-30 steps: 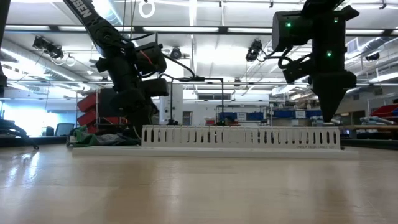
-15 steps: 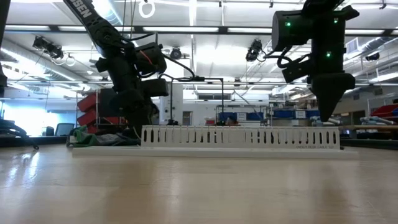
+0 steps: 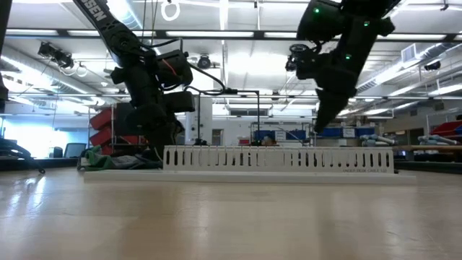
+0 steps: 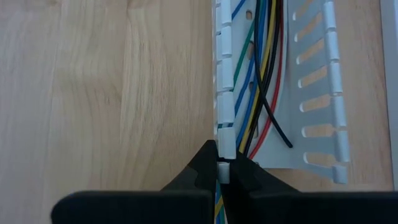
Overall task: Ziptie cables
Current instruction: Put the ziptied cables into the white cable duct
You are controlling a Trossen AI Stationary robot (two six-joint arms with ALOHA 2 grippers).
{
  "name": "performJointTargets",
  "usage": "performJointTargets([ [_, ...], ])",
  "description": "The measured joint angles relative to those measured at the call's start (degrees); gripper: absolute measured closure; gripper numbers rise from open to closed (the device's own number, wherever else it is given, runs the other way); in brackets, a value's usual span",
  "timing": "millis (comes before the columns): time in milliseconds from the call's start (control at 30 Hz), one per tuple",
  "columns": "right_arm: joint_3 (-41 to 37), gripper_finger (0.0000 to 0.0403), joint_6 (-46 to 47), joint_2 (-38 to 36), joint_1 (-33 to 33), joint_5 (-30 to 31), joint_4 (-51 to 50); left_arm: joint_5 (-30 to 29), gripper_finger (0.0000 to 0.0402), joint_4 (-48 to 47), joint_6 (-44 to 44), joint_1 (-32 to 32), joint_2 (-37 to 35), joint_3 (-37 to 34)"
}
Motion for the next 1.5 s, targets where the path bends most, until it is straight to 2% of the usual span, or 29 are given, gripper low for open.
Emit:
performJointTargets([
  [167,0.00,0.0368,-0.45,0.00,-4.26,-1.29,2.83,0.04,0.0401,0.00,-0.02,0.00,0.00,0.00],
  [367,0.00,0.0356,1.90,0.12,-8.46,-11.63,9.76,0.11,0.0401,1.02,-0.04,0.00,-0.04,-0.04],
  [467,0.00,0.0356,5.35,0.20,-9.82,-14.02,9.25,0.24,0.0401,1.86,-0.07,-0.01,-0.02,-0.05],
  [767,-3.61,0.0355,8.20,0.23,-11.73,-14.18,12.20,0.27,0.0401,2.91,0.00,-0.04,0.00,-0.04],
  [1267,-6.40,0.0354,7.68,0.26,-11.65,-16.99,18.24,0.26,0.0401,2.91,0.07,-0.04,0.00,0.00],
  [1400,-6.45,0.0354,6.78,0.26,-11.65,-14.40,18.39,0.26,0.0401,2.79,0.09,-0.04,0.00,0.03],
  [1500,-6.45,0.0351,3.73,0.26,-10.92,-10.03,19.36,0.24,0.0401,2.73,0.09,-0.04,0.00,0.07],
])
